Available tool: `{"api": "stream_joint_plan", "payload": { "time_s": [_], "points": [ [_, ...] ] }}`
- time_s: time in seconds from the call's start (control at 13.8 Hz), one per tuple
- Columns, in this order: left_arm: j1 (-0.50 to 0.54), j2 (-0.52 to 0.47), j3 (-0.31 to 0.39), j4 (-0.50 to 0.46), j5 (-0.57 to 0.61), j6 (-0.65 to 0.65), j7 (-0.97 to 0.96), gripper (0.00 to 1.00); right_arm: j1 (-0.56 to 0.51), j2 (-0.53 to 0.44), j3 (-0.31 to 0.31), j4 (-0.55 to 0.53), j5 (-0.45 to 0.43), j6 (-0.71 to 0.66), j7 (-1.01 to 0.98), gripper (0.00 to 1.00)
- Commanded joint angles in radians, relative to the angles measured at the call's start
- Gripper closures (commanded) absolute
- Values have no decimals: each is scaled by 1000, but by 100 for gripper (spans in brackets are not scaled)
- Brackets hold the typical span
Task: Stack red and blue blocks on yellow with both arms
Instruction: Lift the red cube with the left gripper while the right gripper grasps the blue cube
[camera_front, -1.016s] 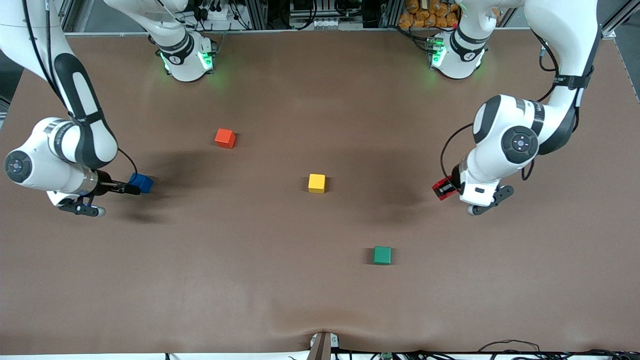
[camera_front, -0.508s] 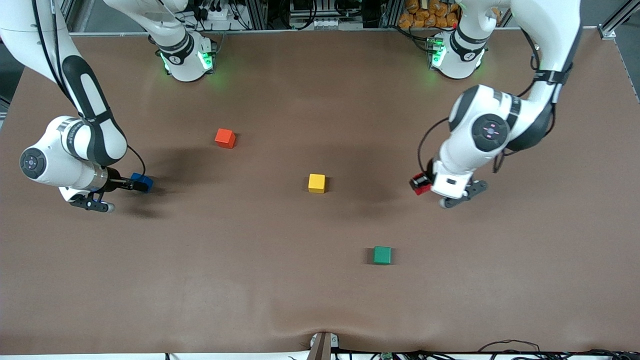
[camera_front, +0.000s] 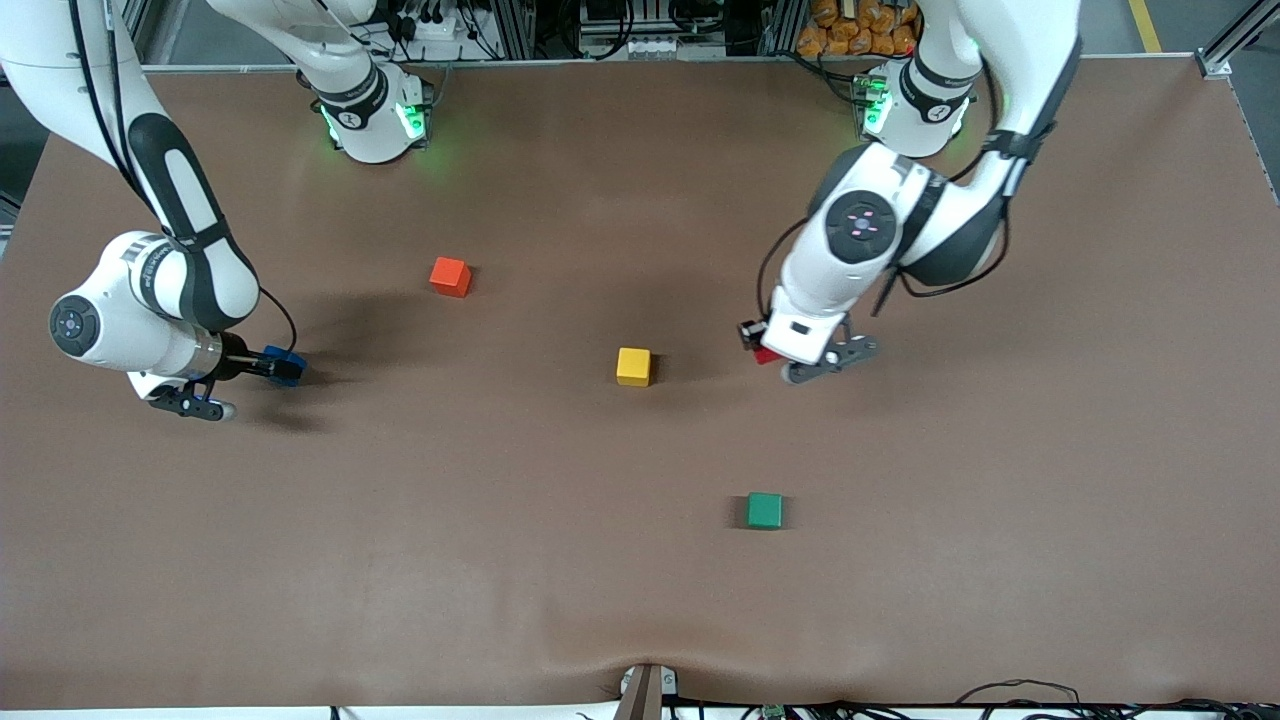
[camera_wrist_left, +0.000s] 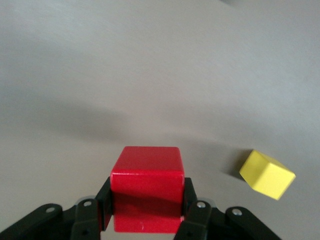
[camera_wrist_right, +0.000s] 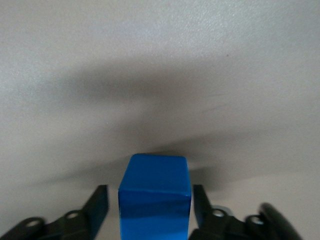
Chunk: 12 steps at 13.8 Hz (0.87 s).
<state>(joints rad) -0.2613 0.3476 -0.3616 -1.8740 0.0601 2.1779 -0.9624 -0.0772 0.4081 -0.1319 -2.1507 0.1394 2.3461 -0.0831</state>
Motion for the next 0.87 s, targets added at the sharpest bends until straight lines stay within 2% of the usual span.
{"api": "stream_joint_plan", "payload": {
  "time_s": [0.0,0.07,0.15,0.29,0.44,0.8],
  "points": [
    [-61,74,3,97,69,-24,-19,100,1,3,-2,-15,26,22,-20,87],
    [-79,102,3,128,70,-24,-19,100,-1,3,-2,-14,26,21,-21,97],
    [-94,131,6,160,78,-24,-13,100,-3,3,-2,-14,26,15,-26,100],
    [-122,181,6,220,101,-24,-16,100,2,3,-2,-6,26,5,-23,100],
    [-157,224,10,265,119,-24,-15,100,2,2,-2,27,26,-60,-24,100],
    [-197,300,12,348,161,-24,-7,100,4,-2,-3,225,26,-345,-27,100]
  ]
}}
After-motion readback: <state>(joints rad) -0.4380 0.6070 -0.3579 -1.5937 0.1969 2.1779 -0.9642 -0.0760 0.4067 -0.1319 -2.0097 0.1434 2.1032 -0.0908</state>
